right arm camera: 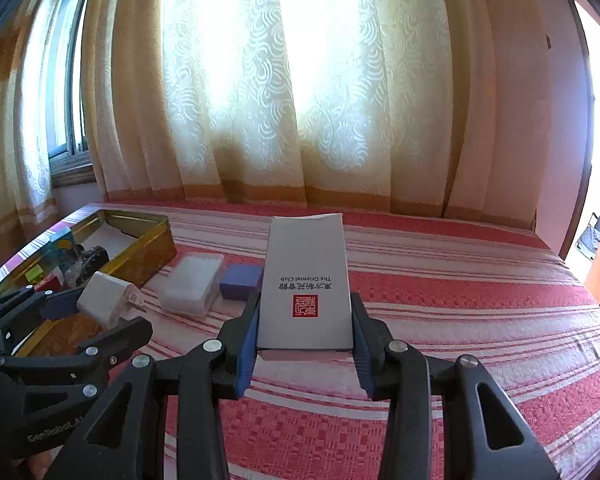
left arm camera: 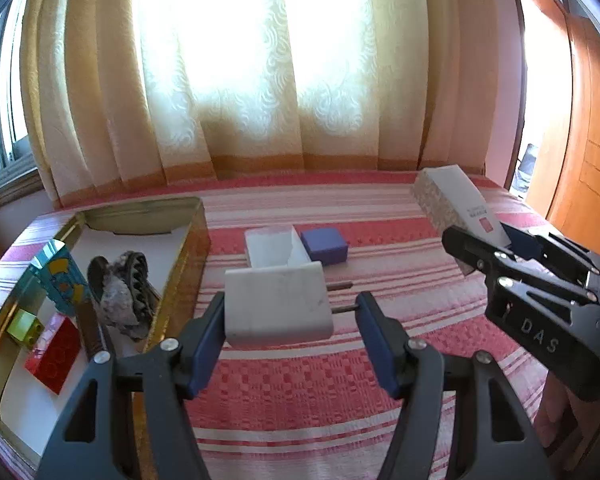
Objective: Organize rigid objects
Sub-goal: 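Carry the white block and printed box with both grippers over the tin tray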
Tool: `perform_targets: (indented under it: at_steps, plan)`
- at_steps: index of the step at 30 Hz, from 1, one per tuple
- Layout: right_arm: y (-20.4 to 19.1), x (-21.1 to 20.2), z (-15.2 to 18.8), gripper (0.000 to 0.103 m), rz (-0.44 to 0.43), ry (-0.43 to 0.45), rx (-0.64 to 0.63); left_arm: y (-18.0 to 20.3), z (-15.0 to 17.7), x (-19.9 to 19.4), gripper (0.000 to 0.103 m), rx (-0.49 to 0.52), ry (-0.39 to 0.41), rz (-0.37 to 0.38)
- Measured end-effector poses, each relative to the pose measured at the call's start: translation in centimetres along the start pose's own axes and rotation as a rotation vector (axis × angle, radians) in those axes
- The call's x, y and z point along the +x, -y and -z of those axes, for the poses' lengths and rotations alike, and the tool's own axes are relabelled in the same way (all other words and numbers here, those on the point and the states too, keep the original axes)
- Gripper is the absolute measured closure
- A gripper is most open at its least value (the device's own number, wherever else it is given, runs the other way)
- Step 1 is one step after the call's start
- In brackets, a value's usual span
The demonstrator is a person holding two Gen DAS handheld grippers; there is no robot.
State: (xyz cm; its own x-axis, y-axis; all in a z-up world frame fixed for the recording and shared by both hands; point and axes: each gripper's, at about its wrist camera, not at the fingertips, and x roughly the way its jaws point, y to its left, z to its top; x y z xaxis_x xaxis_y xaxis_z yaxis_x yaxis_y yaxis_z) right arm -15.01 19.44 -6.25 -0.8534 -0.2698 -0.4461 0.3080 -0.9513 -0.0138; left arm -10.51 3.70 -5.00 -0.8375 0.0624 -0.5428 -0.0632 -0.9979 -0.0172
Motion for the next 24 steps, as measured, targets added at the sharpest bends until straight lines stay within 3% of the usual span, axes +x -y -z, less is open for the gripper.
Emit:
perform_targets:
  at_steps: [12, 24]
  plan:
    - [-0.4, -1.3, 0.3, 0.06, -0.023, 0.056, 0.012, -0.4, 0.4, -2.0, 0.039, -0.011, 0.116, -0.039]
    - [-0.7, -2.7, 0.4, 0.06, -0.047, 0.107, 0.004, -0.9, 0.8, -2.9, 0.039, -0.018, 0.151, -0.044]
